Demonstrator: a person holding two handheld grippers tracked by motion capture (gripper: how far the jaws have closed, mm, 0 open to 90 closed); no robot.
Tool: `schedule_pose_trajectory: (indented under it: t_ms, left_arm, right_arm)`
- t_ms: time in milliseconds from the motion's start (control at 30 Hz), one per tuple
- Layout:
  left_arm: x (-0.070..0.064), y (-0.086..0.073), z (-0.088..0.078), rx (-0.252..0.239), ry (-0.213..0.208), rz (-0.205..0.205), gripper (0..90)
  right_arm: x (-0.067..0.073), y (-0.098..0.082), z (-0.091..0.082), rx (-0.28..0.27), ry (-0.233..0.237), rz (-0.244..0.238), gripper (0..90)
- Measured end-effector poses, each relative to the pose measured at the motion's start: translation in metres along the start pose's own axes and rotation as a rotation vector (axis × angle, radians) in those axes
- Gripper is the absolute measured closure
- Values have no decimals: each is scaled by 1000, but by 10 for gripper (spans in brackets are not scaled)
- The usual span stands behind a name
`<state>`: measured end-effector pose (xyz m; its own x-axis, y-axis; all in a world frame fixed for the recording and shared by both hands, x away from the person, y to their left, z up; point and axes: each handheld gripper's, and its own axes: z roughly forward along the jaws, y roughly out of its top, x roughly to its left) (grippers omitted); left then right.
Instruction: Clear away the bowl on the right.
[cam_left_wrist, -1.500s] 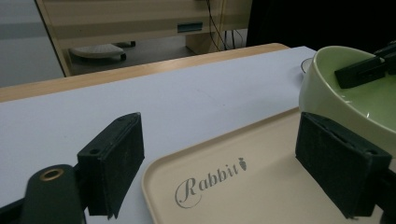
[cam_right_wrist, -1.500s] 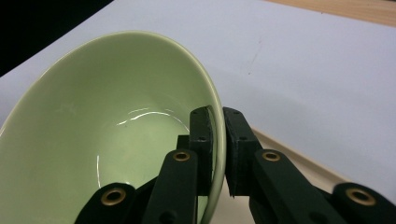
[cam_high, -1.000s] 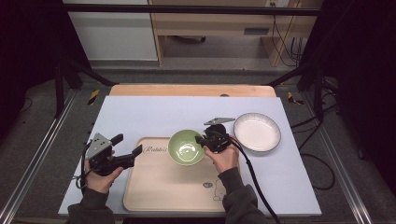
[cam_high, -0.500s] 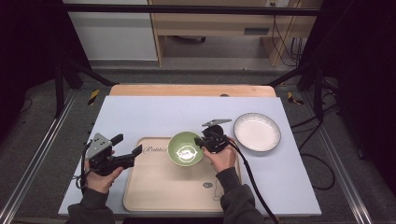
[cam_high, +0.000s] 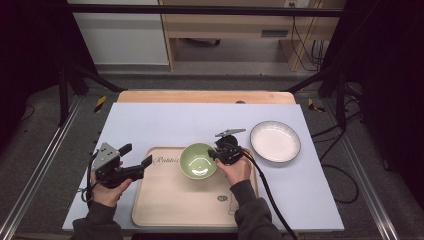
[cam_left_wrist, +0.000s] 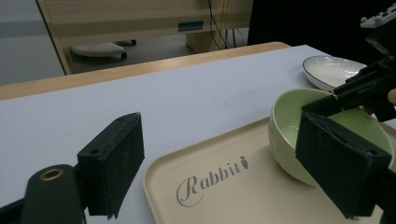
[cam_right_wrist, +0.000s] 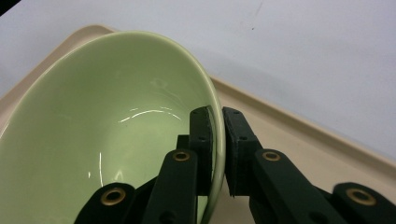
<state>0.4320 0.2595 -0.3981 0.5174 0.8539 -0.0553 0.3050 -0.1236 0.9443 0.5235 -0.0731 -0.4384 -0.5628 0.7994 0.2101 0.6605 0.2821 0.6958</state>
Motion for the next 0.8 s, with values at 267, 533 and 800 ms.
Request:
schedule_pose_trajectory:
  t_ms: [267,533,800]
  left_arm:
    - [0,0,0,2,0,2,151]
    - [0,0,0,3,0,2,151]
    - [0,0,0,1,0,2,151]
  right_arm:
    - [-1,-1,2,7,-4,5,834]
    - [-2,-1,4,13,1,9,833]
    - [-4,-2,6,22,0,20,837]
